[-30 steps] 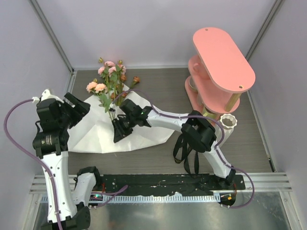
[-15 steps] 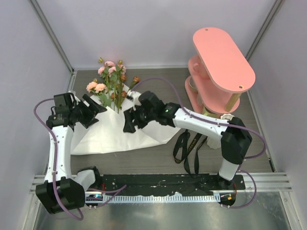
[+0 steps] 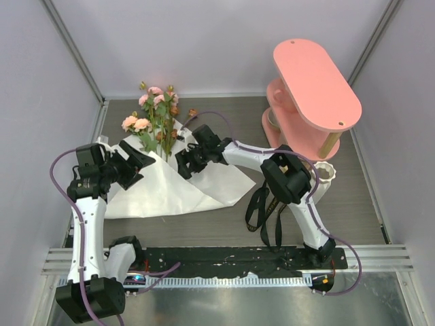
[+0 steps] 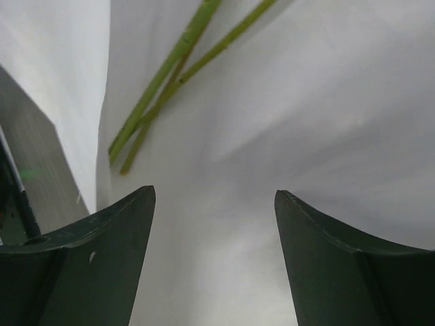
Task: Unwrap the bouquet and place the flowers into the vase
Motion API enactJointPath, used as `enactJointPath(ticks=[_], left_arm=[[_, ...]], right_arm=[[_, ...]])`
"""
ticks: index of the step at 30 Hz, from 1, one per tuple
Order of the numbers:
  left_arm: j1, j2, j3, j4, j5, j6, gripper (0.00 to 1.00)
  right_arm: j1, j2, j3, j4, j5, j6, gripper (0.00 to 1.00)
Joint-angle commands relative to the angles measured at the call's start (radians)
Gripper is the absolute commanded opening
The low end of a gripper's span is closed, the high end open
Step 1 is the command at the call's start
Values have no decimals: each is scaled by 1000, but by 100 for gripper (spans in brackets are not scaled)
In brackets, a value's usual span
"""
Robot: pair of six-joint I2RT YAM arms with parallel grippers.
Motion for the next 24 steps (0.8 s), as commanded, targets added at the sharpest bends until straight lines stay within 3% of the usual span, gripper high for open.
enactJointPath(ticks=[1,7,15,19,21,24], left_arm=[[6,-14,9,19,16,20,84],[6,-17,28,17,3,17,85],[4,-39,137,-41,-75,31,84],[6,-111,253,-130,-231,33,75],[1,-201,333,-145,-372,62,77],[-1,-165,462,-234,-483,92,82]], right_arm=[[61,-56,30,79,-127,-38,77],[107,-105,4,68,-186,12,72],[196,-272,-174,102,-202,50,72],[252,-302,-223,73,-165,52,72],[278,-306,-247,68,-128,66,72],[296,-306,-286,76,-102,98,72]])
